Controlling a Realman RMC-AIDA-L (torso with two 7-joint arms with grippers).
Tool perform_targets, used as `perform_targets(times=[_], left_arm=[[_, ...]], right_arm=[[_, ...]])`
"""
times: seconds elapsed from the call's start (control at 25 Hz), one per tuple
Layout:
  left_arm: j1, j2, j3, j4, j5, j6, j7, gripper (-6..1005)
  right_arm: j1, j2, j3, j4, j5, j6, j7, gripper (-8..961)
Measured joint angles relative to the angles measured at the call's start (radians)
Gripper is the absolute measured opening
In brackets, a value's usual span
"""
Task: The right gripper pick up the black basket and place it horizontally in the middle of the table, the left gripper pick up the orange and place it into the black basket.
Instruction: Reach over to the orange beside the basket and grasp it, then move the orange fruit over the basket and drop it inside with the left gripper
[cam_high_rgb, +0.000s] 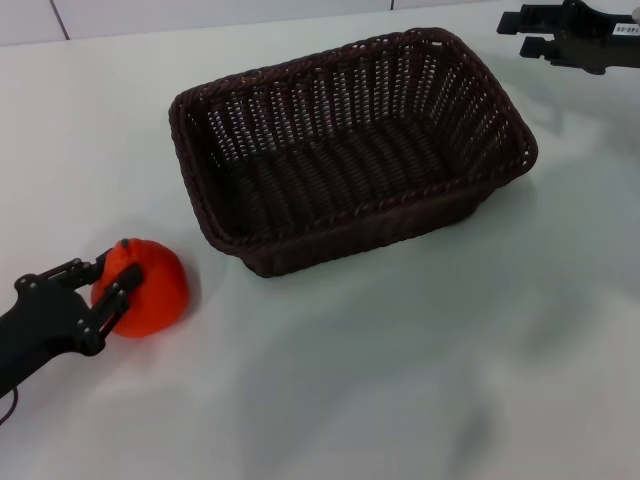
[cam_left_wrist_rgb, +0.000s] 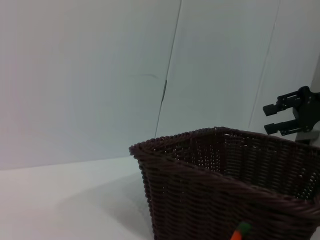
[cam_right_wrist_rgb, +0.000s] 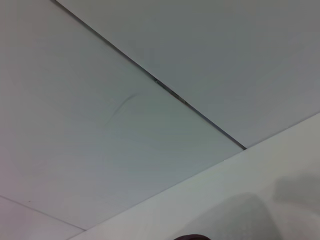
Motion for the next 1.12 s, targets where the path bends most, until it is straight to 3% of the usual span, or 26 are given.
perform_targets(times=[0.2, 0.32, 0.6, 0.8, 0.88, 1.12], left_arm=[[-0.011, -0.002, -0.015, 0.001, -0.004, -0.019, -0.001, 348], [-0.031, -0.012, -0.095, 0.010, -0.013, -0.114, -0.001, 241], [-0.080, -0.014, -0.277, 0.075, -0.062, -0.289, -0.004, 187], [-0.126, -0.016, -0.283, 0.099, -0.091, -0.332, -0.009, 139], [-0.192, -0.017, -0.274, 0.156, -0.089, -0.321, -0.003, 110], [-0.290, -0.022, -0.258, 0.258, -0.082, -0.192, -0.008, 177]], right_arm=[[-0.004, 0.002, 0.000, 0.000, 0.001, -0.011, -0.001, 609], [-0.006, 0.004, 0.000, 0.000, 0.001, -0.013, -0.002, 609], [-0.010, 0.008, 0.001, 0.002, 0.011, -0.018, -0.022, 608], [-0.016, 0.010, -0.001, 0.033, 0.052, -0.020, -0.058, 607], [-0.019, 0.012, -0.004, 0.040, 0.069, -0.020, -0.073, 607], [-0.031, 0.024, -0.005, 0.068, 0.178, -0.003, -0.158, 606]])
